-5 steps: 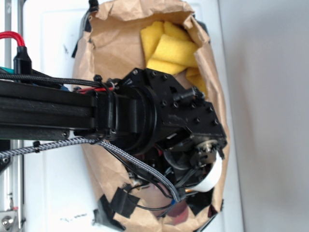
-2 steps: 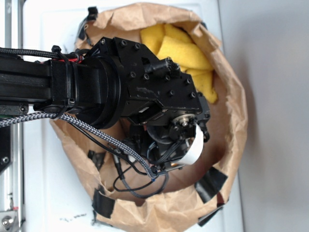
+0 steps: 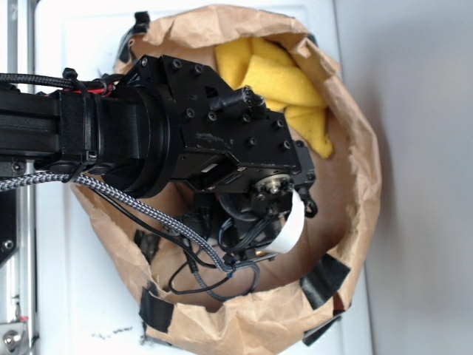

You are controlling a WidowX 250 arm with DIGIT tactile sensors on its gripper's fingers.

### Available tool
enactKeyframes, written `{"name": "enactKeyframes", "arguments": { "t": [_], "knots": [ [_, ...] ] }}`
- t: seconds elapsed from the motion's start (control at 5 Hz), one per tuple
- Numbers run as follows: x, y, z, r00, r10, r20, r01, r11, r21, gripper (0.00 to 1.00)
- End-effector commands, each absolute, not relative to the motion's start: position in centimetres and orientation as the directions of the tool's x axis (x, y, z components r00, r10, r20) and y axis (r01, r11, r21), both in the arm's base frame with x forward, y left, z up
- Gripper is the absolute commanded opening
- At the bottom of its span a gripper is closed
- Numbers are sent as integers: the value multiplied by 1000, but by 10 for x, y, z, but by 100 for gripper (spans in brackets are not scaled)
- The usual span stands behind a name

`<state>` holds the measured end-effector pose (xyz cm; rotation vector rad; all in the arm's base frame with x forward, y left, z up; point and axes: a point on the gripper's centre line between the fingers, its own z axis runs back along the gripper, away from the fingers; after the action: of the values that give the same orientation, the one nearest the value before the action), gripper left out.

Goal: Grab the shell.

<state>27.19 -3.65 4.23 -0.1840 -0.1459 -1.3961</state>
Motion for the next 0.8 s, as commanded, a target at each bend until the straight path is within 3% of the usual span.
{"name": "enactKeyframes", "arguments": {
  "t": [0.0,0.2,0.4,0.6],
  "knots": [
    [259,-10,89,159,-944,288,977,194,94,0],
    [256,8,97,187,-924,335,967,233,103,0],
    [258,16,103,238,-911,338,959,276,69,0],
    [259,13,90,218,-929,299,968,245,58,100]
  ]
}}
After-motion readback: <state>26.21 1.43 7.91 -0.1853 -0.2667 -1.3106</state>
